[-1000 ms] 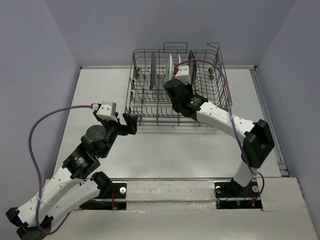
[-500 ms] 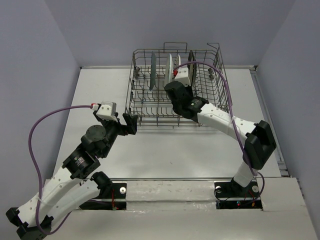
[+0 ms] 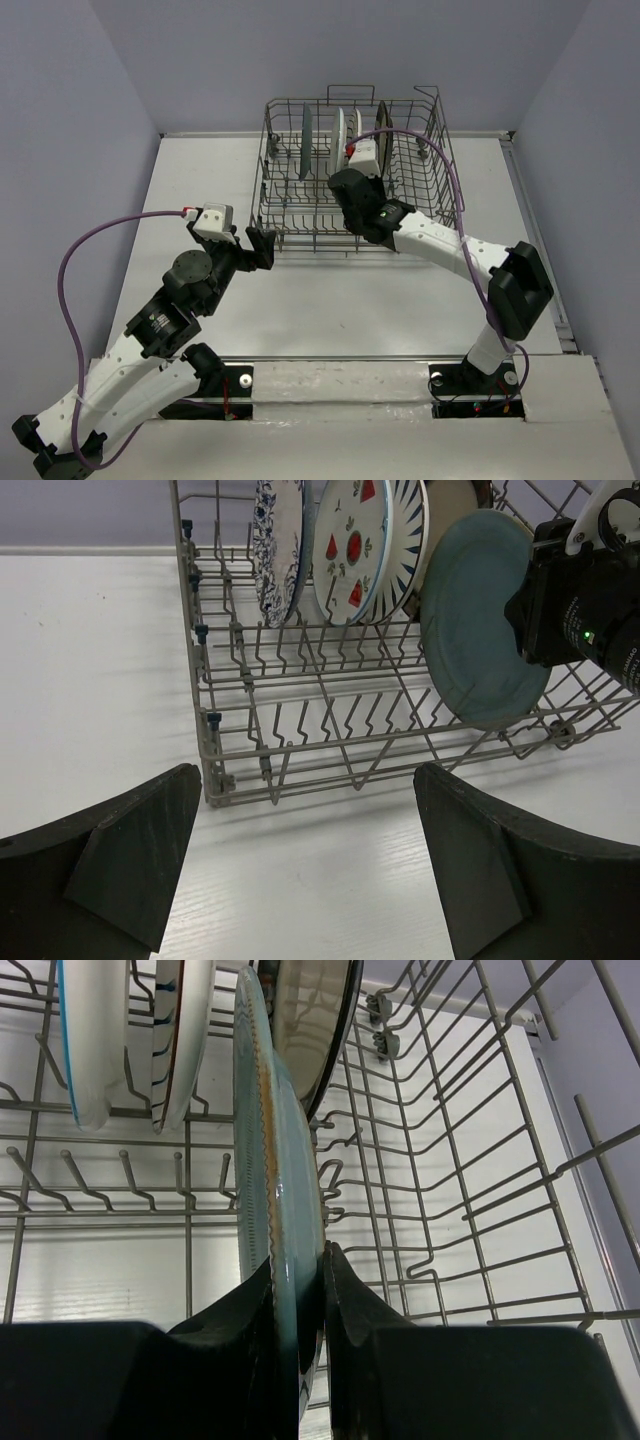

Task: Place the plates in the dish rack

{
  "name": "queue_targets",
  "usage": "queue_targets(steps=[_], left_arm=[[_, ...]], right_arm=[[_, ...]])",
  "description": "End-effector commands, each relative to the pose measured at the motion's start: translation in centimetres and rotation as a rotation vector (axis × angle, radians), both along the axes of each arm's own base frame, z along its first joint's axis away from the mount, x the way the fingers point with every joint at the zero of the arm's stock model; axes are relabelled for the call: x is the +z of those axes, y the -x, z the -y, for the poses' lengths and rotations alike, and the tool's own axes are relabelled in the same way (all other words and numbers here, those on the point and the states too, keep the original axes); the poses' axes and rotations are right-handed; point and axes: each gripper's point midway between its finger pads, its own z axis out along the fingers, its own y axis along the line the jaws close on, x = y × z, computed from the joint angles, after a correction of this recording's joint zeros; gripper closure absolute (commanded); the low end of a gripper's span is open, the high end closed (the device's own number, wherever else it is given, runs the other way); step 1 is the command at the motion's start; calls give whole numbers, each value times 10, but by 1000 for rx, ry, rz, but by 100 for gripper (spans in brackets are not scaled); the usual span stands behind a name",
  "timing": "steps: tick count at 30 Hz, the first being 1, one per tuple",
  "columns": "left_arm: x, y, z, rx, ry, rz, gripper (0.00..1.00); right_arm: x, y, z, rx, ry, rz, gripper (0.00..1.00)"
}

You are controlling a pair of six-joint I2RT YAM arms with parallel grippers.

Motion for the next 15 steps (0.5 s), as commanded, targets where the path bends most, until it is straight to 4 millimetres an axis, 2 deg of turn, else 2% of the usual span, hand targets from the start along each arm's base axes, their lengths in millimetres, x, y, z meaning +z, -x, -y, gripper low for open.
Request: queue_targets(steps=[1,6,15], left_arm=[[7,-4,0,10,17,31,1],[7,-4,-1,12,19,30,1],[6,-4,-1,13,15,29,1]], right_arm=[[-29,13,-8,49,42,-74,93],[-50,16,-14,77,76,-121,93],[-60,18,-14,71,62,-133,92]])
